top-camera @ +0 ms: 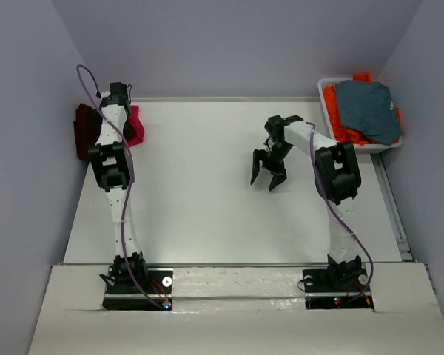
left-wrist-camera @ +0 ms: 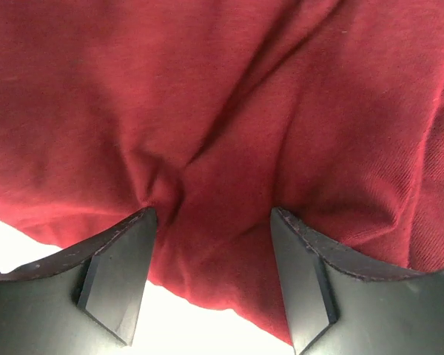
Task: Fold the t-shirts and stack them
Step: Neatly place the folded tshirt to the corner
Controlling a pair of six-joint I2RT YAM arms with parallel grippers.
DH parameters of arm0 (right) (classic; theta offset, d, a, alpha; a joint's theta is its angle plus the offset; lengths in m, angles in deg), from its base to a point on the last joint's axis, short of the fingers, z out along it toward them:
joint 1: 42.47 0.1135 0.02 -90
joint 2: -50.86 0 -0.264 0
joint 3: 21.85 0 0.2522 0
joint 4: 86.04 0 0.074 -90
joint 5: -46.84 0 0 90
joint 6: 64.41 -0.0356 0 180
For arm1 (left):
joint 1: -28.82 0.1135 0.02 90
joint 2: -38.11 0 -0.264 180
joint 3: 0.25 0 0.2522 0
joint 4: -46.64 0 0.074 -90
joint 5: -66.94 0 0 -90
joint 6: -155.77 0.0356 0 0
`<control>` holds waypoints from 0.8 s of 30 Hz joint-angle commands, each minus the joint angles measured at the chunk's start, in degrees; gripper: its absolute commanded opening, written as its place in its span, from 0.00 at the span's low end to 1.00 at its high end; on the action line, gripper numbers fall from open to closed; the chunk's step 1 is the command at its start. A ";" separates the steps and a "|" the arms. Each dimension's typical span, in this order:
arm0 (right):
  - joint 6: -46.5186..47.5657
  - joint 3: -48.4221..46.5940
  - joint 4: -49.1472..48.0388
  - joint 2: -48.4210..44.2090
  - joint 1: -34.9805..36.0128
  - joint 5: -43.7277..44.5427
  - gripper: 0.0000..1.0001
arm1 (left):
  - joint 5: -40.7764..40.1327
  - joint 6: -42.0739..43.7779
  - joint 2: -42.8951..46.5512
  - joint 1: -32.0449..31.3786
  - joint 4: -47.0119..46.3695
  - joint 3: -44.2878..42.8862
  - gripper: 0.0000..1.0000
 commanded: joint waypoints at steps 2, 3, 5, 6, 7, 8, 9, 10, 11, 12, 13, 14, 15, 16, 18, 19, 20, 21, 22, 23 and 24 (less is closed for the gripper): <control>0.56 -1.21 -0.71 -2.43 0.42 -0.21 0.77 | 5.69 1.79 -3.98 -0.77 1.75 -1.32 0.73; 0.56 -1.39 -0.71 -2.43 0.42 -0.21 0.77 | 7.53 2.49 -4.24 -0.78 1.66 -0.97 0.72; 0.73 -1.65 -0.62 -2.17 0.42 -0.21 0.77 | 9.74 3.38 -4.07 -2.18 0.78 -0.18 0.71; 0.73 -1.65 -0.62 -2.08 0.42 -0.21 0.77 | 10.53 3.73 -4.15 -2.19 0.69 -0.09 0.71; 0.82 -1.83 -0.45 -1.99 0.42 -0.21 0.77 | 12.36 4.34 -4.07 -2.97 0.35 0.00 0.71; 0.82 -1.83 -0.45 -1.99 0.42 -0.30 0.77 | 13.34 4.52 -3.98 -2.98 0.17 0.17 0.71; 0.82 -1.83 -0.45 -1.99 0.42 -0.30 0.77 | 13.09 4.61 -3.98 -3.76 0.08 0.17 0.73; 0.91 -1.74 -0.45 -1.99 0.42 -0.30 0.77 | 12.30 4.96 -3.54 -4.46 0.08 0.35 0.72; 1.00 -1.74 -0.45 -1.99 0.42 -0.30 0.77 | 13.16 4.96 -3.28 -4.47 -0.27 0.61 0.72; 1.00 -1.57 -0.53 -2.08 0.42 -0.30 0.77 | 14.13 4.88 -3.02 -4.47 -0.27 0.61 0.71; 1.00 -1.30 -0.79 -2.43 0.42 -0.30 0.77 | 15.27 4.87 -2.84 -5.08 -0.36 0.26 0.71; 1.00 -0.95 -0.97 -2.52 0.42 -0.38 0.77 | 15.54 4.87 -2.58 -5.09 -0.36 0.26 0.71; 1.00 -0.43 -1.06 -2.69 0.42 -0.30 0.77 | 16.15 4.96 -2.31 -5.09 -0.54 0.26 0.71; 1.00 -0.07 -1.41 -2.78 0.42 -0.38 0.77 | 16.86 5.05 -2.14 -5.61 -0.62 0.17 0.71; 1.00 0.81 -1.85 -3.22 0.42 -0.56 0.77 | 17.82 5.31 -2.05 -6.14 -0.62 0.43 0.71; 1.00 1.07 -1.94 -3.40 0.42 -0.56 0.77 | 18.35 5.31 -2.05 -6.14 -0.80 0.70 0.71; 0.91 1.33 -2.11 -3.75 0.42 -0.65 0.77 | 18.36 5.23 -2.05 -6.66 -0.71 0.70 0.71; 0.91 1.86 -2.38 -3.92 0.42 -0.65 0.77 | 17.92 5.31 -1.96 -6.67 -0.80 0.79 0.71; 0.91 1.95 -2.38 -4.10 0.42 -0.65 0.77 | 18.01 5.31 -1.96 -7.19 -0.89 0.79 0.71; 0.91 2.13 -2.47 -4.28 0.42 -0.65 0.77 | 18.09 5.31 -2.05 -7.20 -0.89 0.79 0.71; 0.91 2.30 -2.55 -4.54 0.42 -0.65 0.77 | 18.09 5.14 -2.05 -7.20 -0.89 0.79 0.71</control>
